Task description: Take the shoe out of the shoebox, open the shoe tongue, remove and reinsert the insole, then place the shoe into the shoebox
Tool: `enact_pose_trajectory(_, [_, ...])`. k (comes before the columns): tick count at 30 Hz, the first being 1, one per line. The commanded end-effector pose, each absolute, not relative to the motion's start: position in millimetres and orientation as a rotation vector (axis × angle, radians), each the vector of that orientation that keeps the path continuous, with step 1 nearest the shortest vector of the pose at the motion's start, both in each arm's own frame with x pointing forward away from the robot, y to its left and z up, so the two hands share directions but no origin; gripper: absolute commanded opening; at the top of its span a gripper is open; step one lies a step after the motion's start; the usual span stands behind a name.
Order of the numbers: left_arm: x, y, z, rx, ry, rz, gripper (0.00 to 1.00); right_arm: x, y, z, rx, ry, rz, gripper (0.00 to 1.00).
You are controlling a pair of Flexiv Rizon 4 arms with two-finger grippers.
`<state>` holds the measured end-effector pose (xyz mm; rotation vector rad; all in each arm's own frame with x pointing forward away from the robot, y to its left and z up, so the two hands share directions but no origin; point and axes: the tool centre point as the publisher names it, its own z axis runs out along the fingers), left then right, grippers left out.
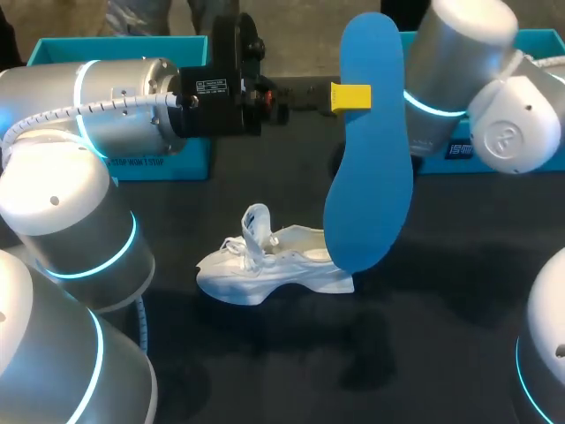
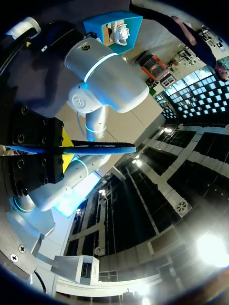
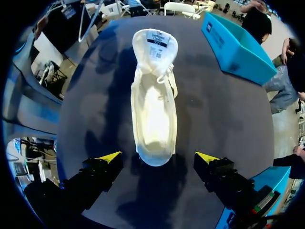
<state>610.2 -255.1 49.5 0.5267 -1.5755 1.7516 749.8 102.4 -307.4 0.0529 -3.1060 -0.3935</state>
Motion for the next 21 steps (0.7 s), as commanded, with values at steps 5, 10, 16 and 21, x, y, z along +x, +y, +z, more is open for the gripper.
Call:
enact_pose_trajectory(5, [609.4, -256.6, 49.1, 0.529, -1.576, 1.753, 0.00, 746.7, 125.2, -305.0, 0.089, -3.129, -0.190, 1.00])
enact_pose_trajectory(10, [609.4, -256.6, 49.1, 0.529, -1.576, 1.753, 0.00, 744.6, 134.3, -307.5, 0.106, -3.140, -0.167, 1.00])
enact_pose_trajectory(16, [609.4, -256.6, 49.1, 0.529, -1.576, 1.753, 0.00, 746.1, 136.8, -312.3, 0.084, -3.147, -0.160, 1.00])
enact_pose_trajectory(21, [609.4, -256.6, 49.1, 0.529, -1.576, 1.753, 0.00, 746.9, 134.8, -312.5, 0.072, -3.151, -0.181, 1.00])
